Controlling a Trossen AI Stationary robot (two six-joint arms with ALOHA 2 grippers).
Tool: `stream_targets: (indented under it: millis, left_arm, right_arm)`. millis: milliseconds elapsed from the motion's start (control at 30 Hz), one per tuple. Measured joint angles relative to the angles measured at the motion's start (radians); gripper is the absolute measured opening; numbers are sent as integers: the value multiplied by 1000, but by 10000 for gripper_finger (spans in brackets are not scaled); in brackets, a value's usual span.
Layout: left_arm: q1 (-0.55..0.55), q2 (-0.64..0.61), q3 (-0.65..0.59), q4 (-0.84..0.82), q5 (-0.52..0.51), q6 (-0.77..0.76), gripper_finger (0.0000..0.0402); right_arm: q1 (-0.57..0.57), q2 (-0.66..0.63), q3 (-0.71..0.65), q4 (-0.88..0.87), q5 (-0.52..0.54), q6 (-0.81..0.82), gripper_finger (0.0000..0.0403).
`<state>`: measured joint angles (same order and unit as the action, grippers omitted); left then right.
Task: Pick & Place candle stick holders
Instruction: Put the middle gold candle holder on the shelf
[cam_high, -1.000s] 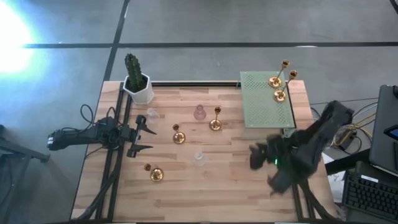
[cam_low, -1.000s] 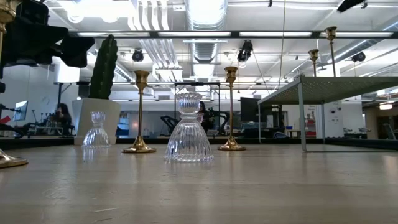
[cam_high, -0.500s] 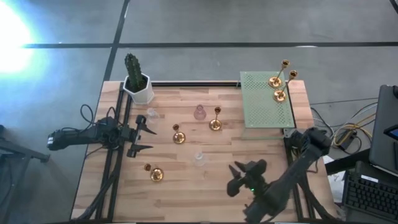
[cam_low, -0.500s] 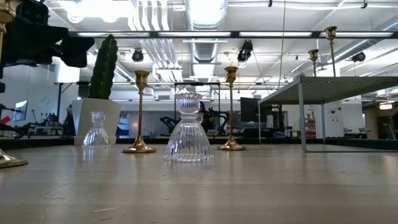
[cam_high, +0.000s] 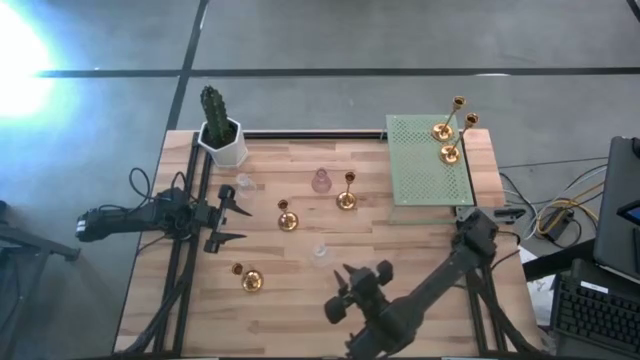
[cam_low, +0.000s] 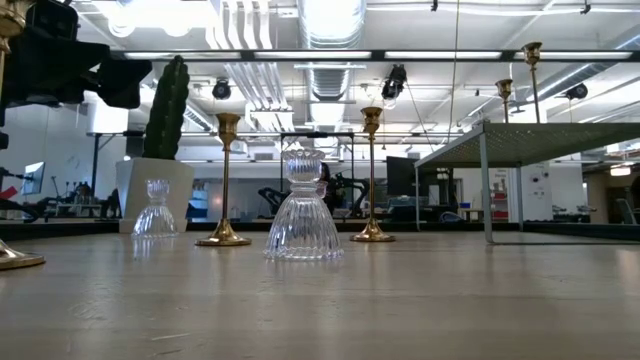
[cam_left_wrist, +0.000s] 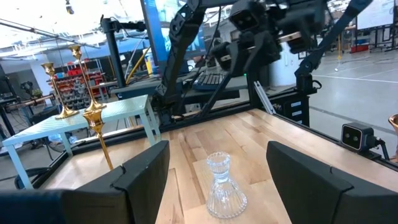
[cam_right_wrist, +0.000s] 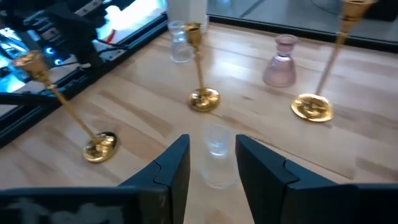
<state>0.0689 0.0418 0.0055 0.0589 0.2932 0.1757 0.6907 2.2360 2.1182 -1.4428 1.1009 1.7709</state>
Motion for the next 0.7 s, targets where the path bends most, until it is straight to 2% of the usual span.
stream_targets:
  millis: [367, 533, 700]
  left_arm:
    - [0, 0, 0, 0, 0, 0, 273]
    - [0, 0, 0, 0, 0, 0, 273]
    - [0, 0, 0, 0, 0, 0, 273]
  right_arm:
    - [-85, 150, 170, 170, -31, -228, 107]
    - [-144, 173, 179, 227, -61, -305, 112]
    - [-212, 172, 163, 407, -94, -502, 128]
